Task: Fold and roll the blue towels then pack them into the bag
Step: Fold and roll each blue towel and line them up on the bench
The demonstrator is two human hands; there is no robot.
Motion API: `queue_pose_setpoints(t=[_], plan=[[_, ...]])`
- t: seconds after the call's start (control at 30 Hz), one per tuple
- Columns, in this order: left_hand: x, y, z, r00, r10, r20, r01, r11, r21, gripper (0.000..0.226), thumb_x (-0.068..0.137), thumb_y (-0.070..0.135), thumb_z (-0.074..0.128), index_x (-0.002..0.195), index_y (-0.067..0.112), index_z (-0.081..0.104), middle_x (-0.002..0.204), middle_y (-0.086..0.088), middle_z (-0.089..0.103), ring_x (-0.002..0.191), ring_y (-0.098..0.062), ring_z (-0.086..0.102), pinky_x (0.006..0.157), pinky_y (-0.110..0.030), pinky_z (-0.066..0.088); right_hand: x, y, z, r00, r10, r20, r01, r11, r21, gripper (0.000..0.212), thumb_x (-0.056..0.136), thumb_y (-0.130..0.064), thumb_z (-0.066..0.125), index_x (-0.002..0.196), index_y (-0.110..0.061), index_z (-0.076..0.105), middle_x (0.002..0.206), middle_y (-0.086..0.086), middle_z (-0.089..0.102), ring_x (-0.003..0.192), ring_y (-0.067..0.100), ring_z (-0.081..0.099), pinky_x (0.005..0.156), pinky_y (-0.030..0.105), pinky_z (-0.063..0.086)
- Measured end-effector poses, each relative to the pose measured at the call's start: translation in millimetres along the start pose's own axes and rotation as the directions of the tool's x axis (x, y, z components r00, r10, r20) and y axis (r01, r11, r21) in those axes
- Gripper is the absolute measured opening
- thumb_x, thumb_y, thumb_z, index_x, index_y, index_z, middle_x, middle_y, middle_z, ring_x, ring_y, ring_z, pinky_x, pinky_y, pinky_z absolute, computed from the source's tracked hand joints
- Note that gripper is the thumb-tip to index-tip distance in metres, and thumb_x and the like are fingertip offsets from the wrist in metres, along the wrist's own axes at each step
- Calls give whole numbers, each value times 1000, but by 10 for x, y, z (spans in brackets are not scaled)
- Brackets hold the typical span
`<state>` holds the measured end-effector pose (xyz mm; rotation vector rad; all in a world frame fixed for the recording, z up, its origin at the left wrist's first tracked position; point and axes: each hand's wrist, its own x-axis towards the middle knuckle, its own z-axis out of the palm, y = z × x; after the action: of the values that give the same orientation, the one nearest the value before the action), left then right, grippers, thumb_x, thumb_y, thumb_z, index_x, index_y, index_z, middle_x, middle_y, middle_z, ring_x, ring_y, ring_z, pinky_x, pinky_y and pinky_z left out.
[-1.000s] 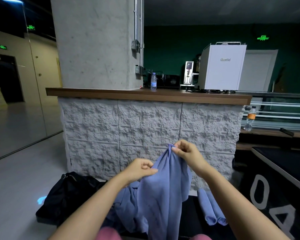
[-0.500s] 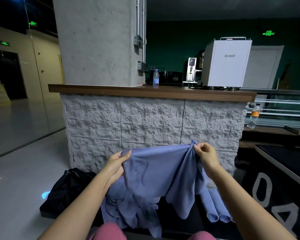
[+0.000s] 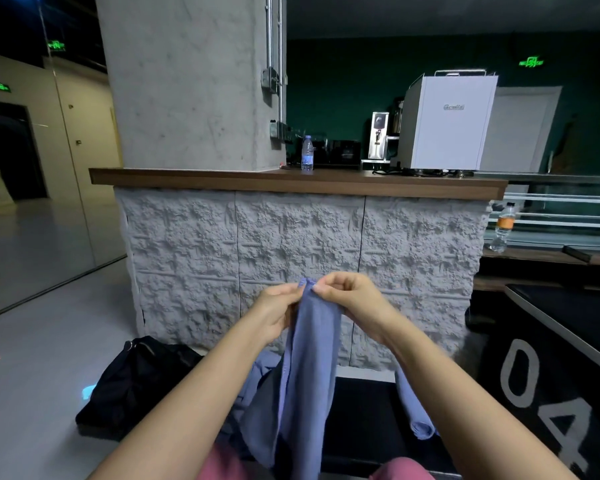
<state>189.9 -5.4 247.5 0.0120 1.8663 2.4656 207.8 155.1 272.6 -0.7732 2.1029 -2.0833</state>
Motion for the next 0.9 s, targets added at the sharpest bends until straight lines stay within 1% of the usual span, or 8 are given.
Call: queue_pose_setpoints(t=[0.1,0.27,0.4,0.43,0.5,0.57,0.77,0.9], plan=[[-92,-9,66,998,30,52,-32,999,43,27,91,-8,47,90,8,69,79,-10,72,70,-18,67,67,-27,56,41,34,82,996,-47,-70,39,993,-109,6,86,-7,66,80,-9,68,76,7,67,68,9,60,65,17,49],[-145,-53,-29,992,72,105,-85,988,128,19,94,6,52,103,9,68,95,-7,73,93,-20,66,96,-38,49,99,128,67,972,-90,-218,41,975,-219,10,83,-8,70,75,-9,64,57,-9,59,51,-2,52,52,10,40],[-176,-64,-46,982,106,155,-129,980,151,27,93,28,57,108,7,66,102,-4,66,94,-9,66,91,-33,50,140,201,40,963,-114,-244,40,957,-288,9,82,-10,72,79,-6,65,64,1,59,57,6,50,56,15,40],[-169,-70,-48,978,140,152,-167,969,184,30,90,28,61,106,4,66,100,0,63,97,1,53,82,-24,51,141,215,42,965,-118,-232,48,957,-285,8,82,-8,71,79,-6,64,63,1,58,56,5,50,56,15,40],[-143,-78,-41,968,220,123,-245,938,247,19,85,19,68,93,1,68,88,-2,73,64,-3,55,64,-12,47,124,223,54,973,-120,-199,71,969,-237,9,85,-9,68,80,-7,61,62,-1,56,54,2,48,55,13,39],[-115,-49,-38,966,248,75,-259,929,263,7,84,11,67,85,5,69,74,0,71,71,-7,61,57,-12,45,104,233,45,979,-119,-166,92,983,-158,12,89,-12,64,87,-1,61,63,-1,54,55,2,47,55,12,38],[45,215,-59,968,251,-30,-239,950,203,10,91,14,59,89,7,66,80,-3,67,74,-14,61,67,-25,49,11,410,-27,999,-39,16,41,991,-126,18,84,-20,71,70,-20,59,65,4,52,63,12,45,57,20,33],[223,389,-172,968,234,-87,-217,961,170,16,94,16,54,82,11,62,79,-4,64,70,-15,58,64,-27,46,-198,682,-33,967,123,223,-88,983,-161,5,84,-5,68,88,-9,68,79,-5,70,71,6,63,68,19,51]])
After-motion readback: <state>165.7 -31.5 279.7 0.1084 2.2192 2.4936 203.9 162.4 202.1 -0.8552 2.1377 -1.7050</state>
